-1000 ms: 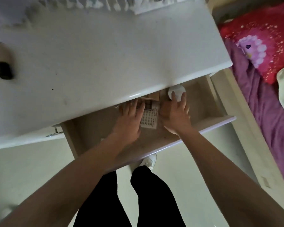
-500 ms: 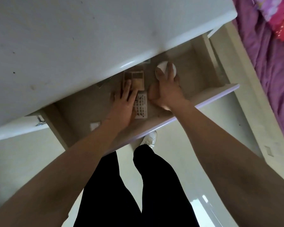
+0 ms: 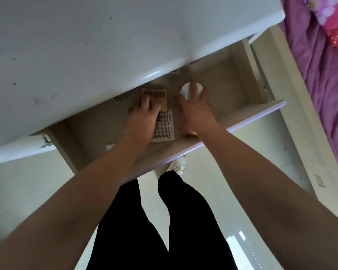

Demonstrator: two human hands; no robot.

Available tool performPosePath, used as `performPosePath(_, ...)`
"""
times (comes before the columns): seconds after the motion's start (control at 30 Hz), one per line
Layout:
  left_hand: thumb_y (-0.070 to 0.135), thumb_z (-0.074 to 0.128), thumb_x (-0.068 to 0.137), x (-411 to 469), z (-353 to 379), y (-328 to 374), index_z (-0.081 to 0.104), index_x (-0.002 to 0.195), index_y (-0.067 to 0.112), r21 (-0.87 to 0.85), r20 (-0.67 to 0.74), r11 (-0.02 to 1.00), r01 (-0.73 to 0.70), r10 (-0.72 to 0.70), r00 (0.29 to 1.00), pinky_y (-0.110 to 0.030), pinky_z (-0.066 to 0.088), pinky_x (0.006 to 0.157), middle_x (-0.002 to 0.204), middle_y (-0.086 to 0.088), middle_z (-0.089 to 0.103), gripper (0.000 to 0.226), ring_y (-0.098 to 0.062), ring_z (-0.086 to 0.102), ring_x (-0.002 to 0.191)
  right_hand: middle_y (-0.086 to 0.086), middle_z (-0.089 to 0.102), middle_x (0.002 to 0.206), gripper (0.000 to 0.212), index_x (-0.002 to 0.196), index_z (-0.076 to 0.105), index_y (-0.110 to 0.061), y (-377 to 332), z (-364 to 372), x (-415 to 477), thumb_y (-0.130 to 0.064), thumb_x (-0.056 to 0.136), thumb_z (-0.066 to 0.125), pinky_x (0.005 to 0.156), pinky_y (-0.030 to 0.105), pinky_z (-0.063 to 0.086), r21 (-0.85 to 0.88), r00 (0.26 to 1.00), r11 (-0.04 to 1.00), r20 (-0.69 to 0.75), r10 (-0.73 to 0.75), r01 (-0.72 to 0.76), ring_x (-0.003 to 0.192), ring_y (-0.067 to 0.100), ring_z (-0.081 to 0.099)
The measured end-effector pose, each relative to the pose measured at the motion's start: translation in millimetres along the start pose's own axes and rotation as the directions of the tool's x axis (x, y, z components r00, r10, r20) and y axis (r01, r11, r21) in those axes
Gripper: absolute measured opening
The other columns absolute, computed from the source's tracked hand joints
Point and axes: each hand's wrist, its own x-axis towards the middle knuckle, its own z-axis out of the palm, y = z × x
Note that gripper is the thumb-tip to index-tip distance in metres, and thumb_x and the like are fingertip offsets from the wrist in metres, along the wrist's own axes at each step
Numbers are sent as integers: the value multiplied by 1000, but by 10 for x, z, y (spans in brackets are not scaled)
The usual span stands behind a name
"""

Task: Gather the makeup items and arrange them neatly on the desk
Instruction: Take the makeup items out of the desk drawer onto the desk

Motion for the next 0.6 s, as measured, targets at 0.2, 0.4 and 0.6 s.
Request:
performPosePath(0.2, 16, 66, 75, -105, -10, -48, 58, 120, 17, -97, -47, 995, 34, -38, 998, -46, 46, 76, 124, -20, 54, 46, -42, 57, 97, 8, -24, 159, 96, 141, 24, -39, -81, 57, -53, -26, 68, 85, 88, 55, 55, 11, 999, 999, -29, 40, -39, 141, 57, 4)
performPosePath(0.4, 10, 62, 75, -173, -1, -66, 57, 120, 15, -75, -25, 997, 30, -32, 999, -48, 47, 76, 128, -21, 50, 46, -43, 55, 101, 13, -17, 161, 77, 142, 31, -35, -123, -23, -127, -10, 81, 70, 90, 54, 54, 116, 992, 989, -75, 105, -96, 131, 54, 31)
performPosePath(0.6, 7, 63, 72, -184, -13, -66, 58, 118, 14, -76, -30, 997, 22, -25, 999, -49, 47, 76, 127, -23, 51, 47, -44, 55, 102, 16, -18, 162, 93, 154, 10, -38, 12, -211, -262, -12, 85, 67, 69, 33, 52, 227, 992, 968, -46, 119, -106, 95, 40, 65)
